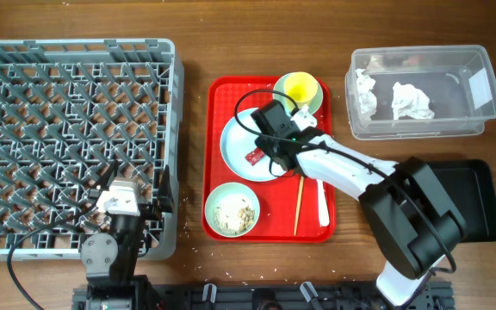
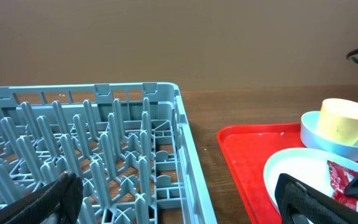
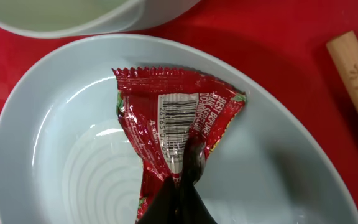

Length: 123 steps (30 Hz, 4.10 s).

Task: Sort waste into correct bins and load items into the dishwasher rack
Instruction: 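Grasp the red wrapper with the right gripper and drop it in the clear bin, then reach the right gripper to the green rice bowl and grasp its rim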

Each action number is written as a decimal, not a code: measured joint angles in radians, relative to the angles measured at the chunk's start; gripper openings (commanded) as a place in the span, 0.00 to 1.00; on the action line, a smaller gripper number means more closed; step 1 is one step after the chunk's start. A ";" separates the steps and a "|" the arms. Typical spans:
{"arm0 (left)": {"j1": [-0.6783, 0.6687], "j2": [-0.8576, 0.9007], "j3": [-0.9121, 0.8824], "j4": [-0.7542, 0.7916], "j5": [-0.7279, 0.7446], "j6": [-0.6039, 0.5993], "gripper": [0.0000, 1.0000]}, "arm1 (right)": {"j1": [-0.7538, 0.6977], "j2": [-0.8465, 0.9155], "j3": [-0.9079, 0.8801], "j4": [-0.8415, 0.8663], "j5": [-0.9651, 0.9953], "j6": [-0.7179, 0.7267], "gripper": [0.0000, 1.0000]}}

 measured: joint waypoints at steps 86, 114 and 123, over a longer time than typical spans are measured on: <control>0.000 0.000 0.000 0.000 0.000 0.000 1.00 | 0.285 -0.179 -0.031 -0.473 -0.124 -0.478 0.17; 0.000 0.000 0.000 0.000 0.000 0.000 1.00 | 0.288 -0.134 0.069 -0.529 -0.236 -0.396 0.39; 0.000 0.000 0.000 0.000 0.000 0.000 1.00 | 0.339 -0.113 0.068 -0.526 -0.178 -0.416 0.26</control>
